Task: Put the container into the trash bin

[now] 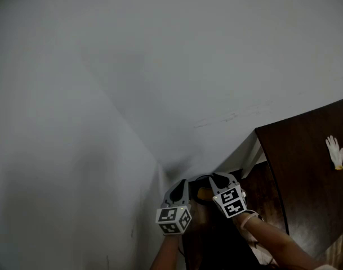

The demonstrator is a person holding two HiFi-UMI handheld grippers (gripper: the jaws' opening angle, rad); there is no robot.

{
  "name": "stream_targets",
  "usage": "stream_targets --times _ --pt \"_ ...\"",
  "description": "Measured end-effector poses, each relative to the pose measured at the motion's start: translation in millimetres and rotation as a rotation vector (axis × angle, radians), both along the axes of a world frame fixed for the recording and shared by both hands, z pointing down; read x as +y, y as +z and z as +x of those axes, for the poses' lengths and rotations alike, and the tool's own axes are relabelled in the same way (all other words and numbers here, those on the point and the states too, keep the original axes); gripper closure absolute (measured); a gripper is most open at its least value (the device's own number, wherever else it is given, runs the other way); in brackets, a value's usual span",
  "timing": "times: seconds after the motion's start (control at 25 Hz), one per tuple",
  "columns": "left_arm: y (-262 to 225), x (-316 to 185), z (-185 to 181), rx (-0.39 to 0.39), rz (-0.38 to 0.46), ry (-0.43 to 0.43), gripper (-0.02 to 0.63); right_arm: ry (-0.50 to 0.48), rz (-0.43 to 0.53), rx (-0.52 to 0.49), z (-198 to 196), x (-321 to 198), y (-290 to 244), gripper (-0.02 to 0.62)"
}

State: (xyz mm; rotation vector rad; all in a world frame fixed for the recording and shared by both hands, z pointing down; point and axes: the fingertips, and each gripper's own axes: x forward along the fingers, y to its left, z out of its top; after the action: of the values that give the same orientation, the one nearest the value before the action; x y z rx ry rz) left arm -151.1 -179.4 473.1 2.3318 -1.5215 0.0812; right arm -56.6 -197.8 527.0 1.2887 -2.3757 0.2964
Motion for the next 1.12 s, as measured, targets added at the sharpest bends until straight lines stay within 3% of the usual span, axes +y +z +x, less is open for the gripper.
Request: stream_targets --times 0.64,1.12 --pt "-94.5 64.4 15.5 -0.013 0.09 0.031 0.586 0.022 0.143 -0.052 8.1 66.9 -106.9 0.588" --pt "-158.9 87.2 36.5 0.002 0.171 -0.043 0.586 -0.049 0.264 -0.114 21.1 95.0 -190.6 0.588"
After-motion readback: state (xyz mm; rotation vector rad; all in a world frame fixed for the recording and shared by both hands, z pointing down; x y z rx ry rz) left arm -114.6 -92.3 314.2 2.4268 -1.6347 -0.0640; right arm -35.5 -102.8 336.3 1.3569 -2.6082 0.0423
